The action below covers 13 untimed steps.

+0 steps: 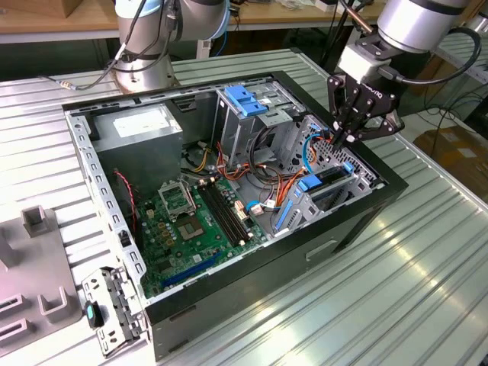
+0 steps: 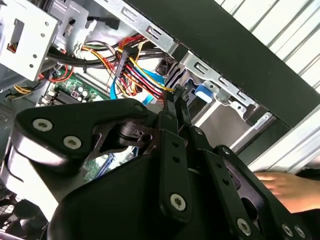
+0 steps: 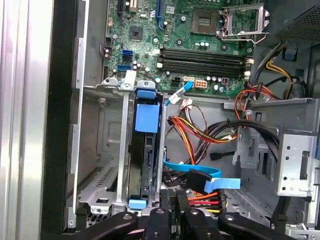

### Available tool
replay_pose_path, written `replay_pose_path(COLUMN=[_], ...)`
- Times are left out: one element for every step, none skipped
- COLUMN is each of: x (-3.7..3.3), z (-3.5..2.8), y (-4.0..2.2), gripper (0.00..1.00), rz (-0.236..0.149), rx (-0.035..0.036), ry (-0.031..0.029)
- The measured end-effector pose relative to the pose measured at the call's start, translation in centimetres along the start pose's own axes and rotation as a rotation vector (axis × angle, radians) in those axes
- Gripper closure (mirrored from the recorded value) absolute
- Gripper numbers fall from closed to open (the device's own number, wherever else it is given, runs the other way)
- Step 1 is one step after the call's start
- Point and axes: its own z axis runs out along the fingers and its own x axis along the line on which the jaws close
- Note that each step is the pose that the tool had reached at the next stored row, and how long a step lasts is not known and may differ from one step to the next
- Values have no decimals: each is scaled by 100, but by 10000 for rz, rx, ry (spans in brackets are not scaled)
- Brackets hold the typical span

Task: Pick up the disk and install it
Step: 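Insert the first disk wire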

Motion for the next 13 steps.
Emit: replay_pose_path(x=[0, 0, 3, 11, 22, 39, 53, 76, 91, 107, 112, 113, 114], z=[2, 3, 4, 7, 9, 11, 13, 17, 20, 27, 32, 38, 43], y=[1, 1, 2, 3, 4, 6, 7, 10, 12, 17, 28, 43, 52], gripper=[84, 84, 84, 84, 84, 84, 84, 84, 84, 84, 84, 84, 84], rz=[164, 247, 304, 313, 318, 325, 328, 331, 331, 335, 338, 334, 337], rx=[4, 5, 6, 7, 7, 7, 8, 8, 8, 8, 8, 9, 10], ry=[6, 10, 15, 13, 12, 12, 13, 11, 11, 10, 5, 3, 4])
